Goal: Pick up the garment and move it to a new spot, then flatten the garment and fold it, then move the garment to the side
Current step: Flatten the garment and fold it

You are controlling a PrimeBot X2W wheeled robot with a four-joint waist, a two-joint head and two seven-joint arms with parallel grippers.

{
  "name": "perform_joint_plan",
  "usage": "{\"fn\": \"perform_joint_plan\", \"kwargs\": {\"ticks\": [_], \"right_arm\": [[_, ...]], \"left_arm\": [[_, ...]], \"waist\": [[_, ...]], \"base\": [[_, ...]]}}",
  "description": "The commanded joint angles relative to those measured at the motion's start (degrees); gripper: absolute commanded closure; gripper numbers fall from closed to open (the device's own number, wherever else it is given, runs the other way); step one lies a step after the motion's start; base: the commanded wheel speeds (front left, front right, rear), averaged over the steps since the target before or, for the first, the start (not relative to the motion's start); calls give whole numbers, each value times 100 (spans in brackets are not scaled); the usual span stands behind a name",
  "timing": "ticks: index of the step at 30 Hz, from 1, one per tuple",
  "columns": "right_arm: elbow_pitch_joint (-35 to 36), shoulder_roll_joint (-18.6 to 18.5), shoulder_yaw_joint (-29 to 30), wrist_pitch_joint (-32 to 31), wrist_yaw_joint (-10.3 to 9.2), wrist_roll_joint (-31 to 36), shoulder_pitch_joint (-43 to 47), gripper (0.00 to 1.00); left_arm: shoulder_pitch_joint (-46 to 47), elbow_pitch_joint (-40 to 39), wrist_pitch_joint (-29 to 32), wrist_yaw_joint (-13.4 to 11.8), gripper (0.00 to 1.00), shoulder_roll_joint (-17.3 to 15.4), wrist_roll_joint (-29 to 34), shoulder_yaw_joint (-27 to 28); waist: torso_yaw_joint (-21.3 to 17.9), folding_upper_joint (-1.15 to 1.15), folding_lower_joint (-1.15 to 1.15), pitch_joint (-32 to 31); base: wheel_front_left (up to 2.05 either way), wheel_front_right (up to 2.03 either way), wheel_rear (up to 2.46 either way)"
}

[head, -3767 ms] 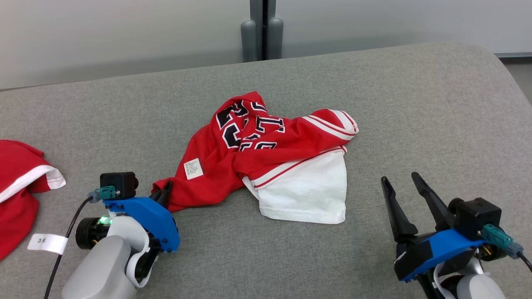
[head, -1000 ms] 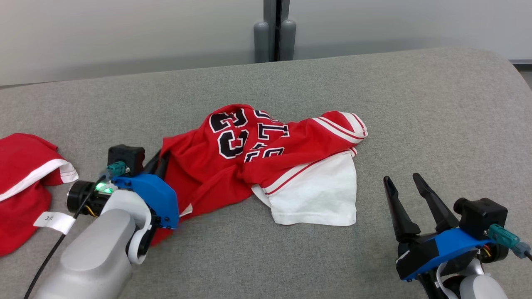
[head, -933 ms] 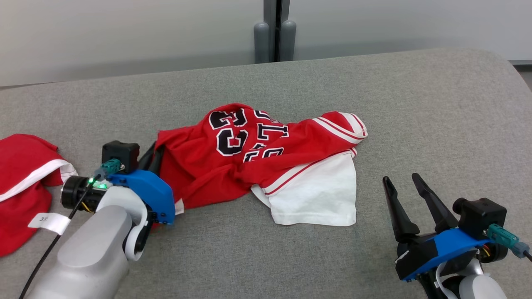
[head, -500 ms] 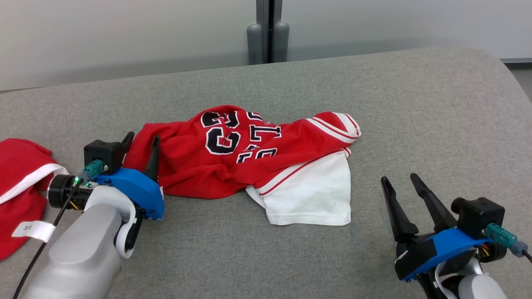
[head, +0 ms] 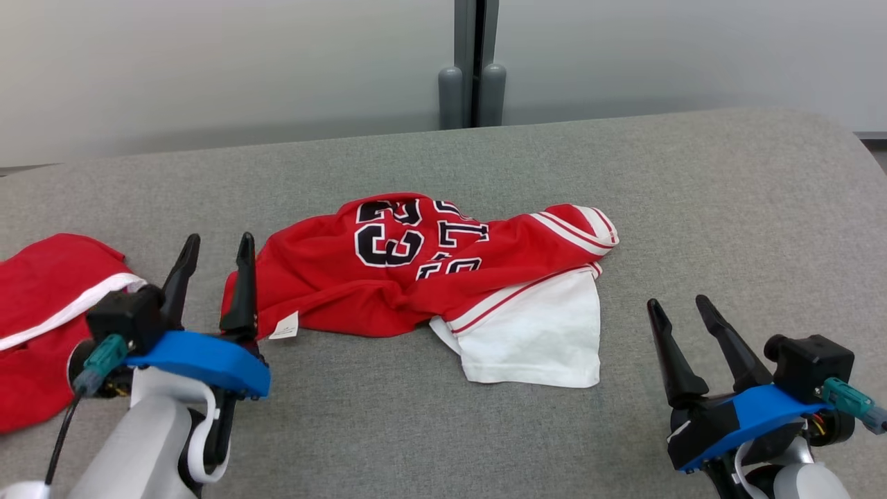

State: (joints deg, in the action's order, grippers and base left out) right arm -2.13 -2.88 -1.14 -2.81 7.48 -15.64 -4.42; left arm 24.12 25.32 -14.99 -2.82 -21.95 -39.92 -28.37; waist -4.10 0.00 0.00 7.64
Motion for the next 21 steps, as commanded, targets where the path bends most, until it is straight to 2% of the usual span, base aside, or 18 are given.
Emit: {"fn": "perform_joint_plan", "kwargs": {"ticks": [1, 10, 15, 21], "right_arm": [[-10, -3, 31, 8, 3, 11, 58, 0], [-59, -2, 96, 33, 3, -54, 167, 0], [-212, -2, 124, -112, 3, 18, 211, 0], [-709, -3, 101, -629, 3, 151, -98, 0]], "left_arm": [[-226, -241, -24, -38, 0, 53, 134, 218], [-1895, -1696, -20, -56, 0, 563, 991, 1489], [-2395, -1858, -22, 22, 0, 703, 1288, 1667], [-2380, -1869, -22, 79, 0, 765, 1444, 1707]], "waist": [[41, 0, 0, -58], [79, 0, 0, -200], [142, 0, 0, -171], [250, 0, 0, -87]], "base": [[0, 0, 0], [0, 0, 0], [0, 0, 0], [0, 0, 0]]}}
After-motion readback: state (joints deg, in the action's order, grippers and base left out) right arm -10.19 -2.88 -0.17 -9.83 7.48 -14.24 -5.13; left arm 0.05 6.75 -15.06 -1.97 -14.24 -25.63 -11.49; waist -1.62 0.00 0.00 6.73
